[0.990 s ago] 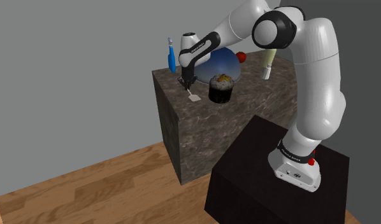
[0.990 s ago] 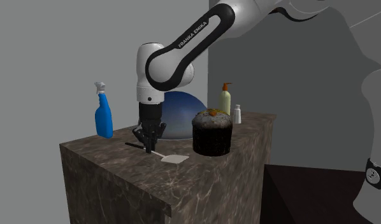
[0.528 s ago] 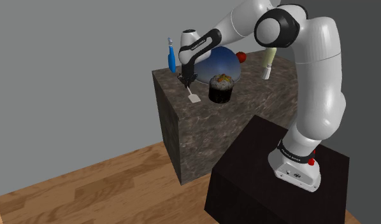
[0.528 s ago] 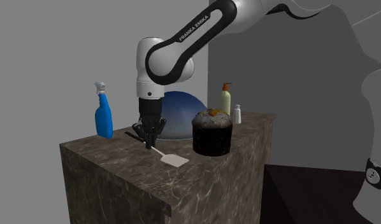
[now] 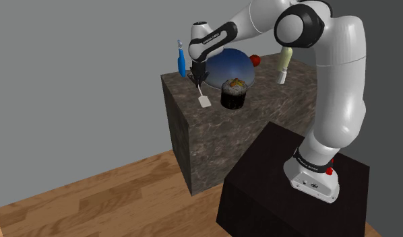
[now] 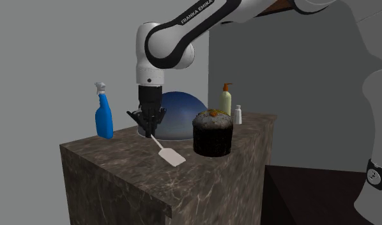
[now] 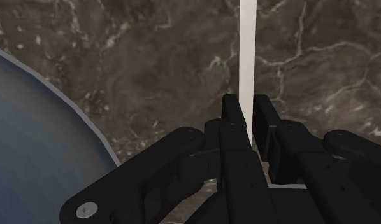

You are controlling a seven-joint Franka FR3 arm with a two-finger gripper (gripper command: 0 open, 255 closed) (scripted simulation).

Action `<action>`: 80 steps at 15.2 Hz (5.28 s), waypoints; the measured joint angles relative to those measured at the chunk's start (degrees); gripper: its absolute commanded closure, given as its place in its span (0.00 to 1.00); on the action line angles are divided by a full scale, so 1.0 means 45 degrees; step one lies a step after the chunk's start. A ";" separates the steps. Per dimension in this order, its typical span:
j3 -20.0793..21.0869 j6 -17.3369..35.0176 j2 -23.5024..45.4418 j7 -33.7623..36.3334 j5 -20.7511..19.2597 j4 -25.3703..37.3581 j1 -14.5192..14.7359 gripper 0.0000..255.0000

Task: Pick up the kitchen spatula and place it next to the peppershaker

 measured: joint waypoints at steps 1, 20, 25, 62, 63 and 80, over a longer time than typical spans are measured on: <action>-0.0003 -0.0125 -0.0114 -0.0004 -0.0003 0.0013 0.0000 1.00; -0.0017 -0.2966 -0.1234 -0.0046 -0.0020 0.1735 0.0007 1.00; -0.0095 -0.3265 -0.1669 -0.0308 0.0009 0.1598 -0.0164 1.00; -0.4365 -0.1163 -0.5741 -0.9794 0.0566 -0.4605 -0.5083 1.00; -0.4365 -0.1011 -0.5724 -0.9806 0.0578 -0.4743 -0.5083 1.00; -0.4290 0.1743 -0.4158 -1.0482 0.1476 -0.6068 -0.5185 1.00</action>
